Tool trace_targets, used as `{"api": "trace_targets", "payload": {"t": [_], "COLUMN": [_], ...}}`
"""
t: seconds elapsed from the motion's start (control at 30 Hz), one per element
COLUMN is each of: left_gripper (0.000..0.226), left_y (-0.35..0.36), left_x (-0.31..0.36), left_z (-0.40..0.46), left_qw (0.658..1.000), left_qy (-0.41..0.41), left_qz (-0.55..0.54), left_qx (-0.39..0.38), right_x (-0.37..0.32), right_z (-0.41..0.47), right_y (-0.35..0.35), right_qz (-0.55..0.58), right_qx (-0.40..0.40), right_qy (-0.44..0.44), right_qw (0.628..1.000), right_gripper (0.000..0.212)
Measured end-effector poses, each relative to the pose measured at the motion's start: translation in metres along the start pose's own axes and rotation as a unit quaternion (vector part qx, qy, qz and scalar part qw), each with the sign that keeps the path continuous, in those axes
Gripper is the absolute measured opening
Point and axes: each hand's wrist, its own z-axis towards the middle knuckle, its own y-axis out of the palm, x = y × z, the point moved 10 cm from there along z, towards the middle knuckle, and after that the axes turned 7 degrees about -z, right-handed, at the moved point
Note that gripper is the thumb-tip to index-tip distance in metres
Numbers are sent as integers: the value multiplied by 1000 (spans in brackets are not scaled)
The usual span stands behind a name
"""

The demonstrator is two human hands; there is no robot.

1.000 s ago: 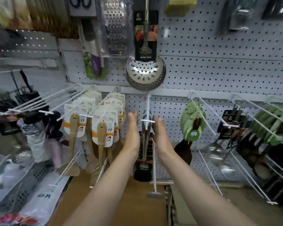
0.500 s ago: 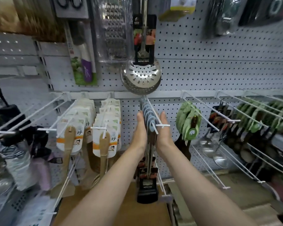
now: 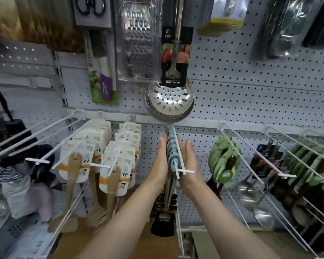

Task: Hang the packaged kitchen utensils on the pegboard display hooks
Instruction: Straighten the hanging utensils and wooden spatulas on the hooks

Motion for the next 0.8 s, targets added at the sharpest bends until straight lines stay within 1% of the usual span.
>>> {"api": "trace_targets", "payload": {"t": [0.07,0.13,0.2,0.27,0.37,0.47,0.53,0.57,0.7,0.8], "left_gripper": [66,56,49,56,65,59,53,53,59,58], "left_y": [2,2,3,0,1,1,2,1,0,0], "left_x": [3,4,6,6,8,3,-1,-3,-1,3], "left_z": [3,9,11,13,10,6,3,1,-2,1], "left_qw": [1000,999,1000,1000,999,997,997,997,997,999], "left_qy": [-3,1,1,-2,3,-6,-15,-20,-33,-22], "left_qz": [-15,-36,-28,-14,-28,-71,-77,-79,-70,-47], "left_qx": [-2,8,13,23,31,29,14,8,-5,-5], "right_x": [0,1,0,-1,1,4,5,5,2,0], "right_z": [8,17,22,24,24,20,17,16,13,10], "right_y": [1,0,0,0,-1,-4,-4,-3,3,1], "right_qz": [14,10,-2,-8,-9,-8,-2,8,29,22], "right_qx": [-6,-14,-18,-21,-24,-25,-22,-19,-7,11], "right_qy": [9,11,11,10,6,-3,-10,-10,-9,1], "right_qw": [1000,1000,1000,1000,1000,1000,1000,1000,1000,1000], "right_gripper": [68,71,75,76,77,71,71,71,61,64]}}
